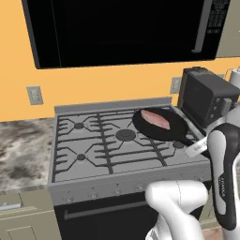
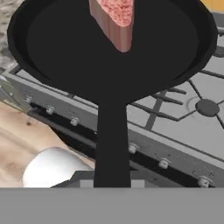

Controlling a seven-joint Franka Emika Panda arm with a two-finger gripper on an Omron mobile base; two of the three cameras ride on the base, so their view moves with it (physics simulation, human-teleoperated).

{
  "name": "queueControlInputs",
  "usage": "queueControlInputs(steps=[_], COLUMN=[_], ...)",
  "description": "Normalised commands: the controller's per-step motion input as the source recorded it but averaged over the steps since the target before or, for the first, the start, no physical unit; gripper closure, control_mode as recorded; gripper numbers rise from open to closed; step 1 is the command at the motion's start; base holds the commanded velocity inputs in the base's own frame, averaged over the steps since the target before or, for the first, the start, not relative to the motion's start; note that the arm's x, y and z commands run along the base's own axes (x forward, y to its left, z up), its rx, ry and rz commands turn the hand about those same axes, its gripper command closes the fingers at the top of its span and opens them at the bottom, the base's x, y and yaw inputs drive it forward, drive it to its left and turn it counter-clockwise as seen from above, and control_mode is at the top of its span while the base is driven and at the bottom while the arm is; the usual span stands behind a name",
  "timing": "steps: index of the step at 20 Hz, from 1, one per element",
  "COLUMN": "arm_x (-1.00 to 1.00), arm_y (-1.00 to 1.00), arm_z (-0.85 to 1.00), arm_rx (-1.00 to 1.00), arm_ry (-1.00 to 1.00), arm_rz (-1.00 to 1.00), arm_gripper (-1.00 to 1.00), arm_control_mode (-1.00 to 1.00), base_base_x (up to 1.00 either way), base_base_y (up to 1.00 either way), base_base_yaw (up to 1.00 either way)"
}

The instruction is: Pick up the pan with the steak in it and place it on the dining table. Then place the steak on the plate.

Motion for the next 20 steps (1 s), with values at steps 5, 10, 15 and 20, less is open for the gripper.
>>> queueControlInputs(steps=[5,10,15,20], arm_x=[-0.83,-0.62,-0.02,0.0], arm_y=[0.25,0.25,0.0,0.0], arm_z=[0.14,0.0,-0.02,0.0], arm_rx=[0.0,-0.03,0.0,0.0], arm_ry=[0.0,-0.08,0.01,0.0], arm_rz=[0.15,0.12,0.0,0.0], arm_gripper=[1.0,1.0,1.0,1.0], arm_control_mode=[-1.0,-1.0,1.0,1.0], base_base_x=[0.0,0.0,-0.09,-0.94], base_base_y=[0.0,0.0,0.0,0.0], base_base_yaw=[0.0,0.0,0.0,0.02])
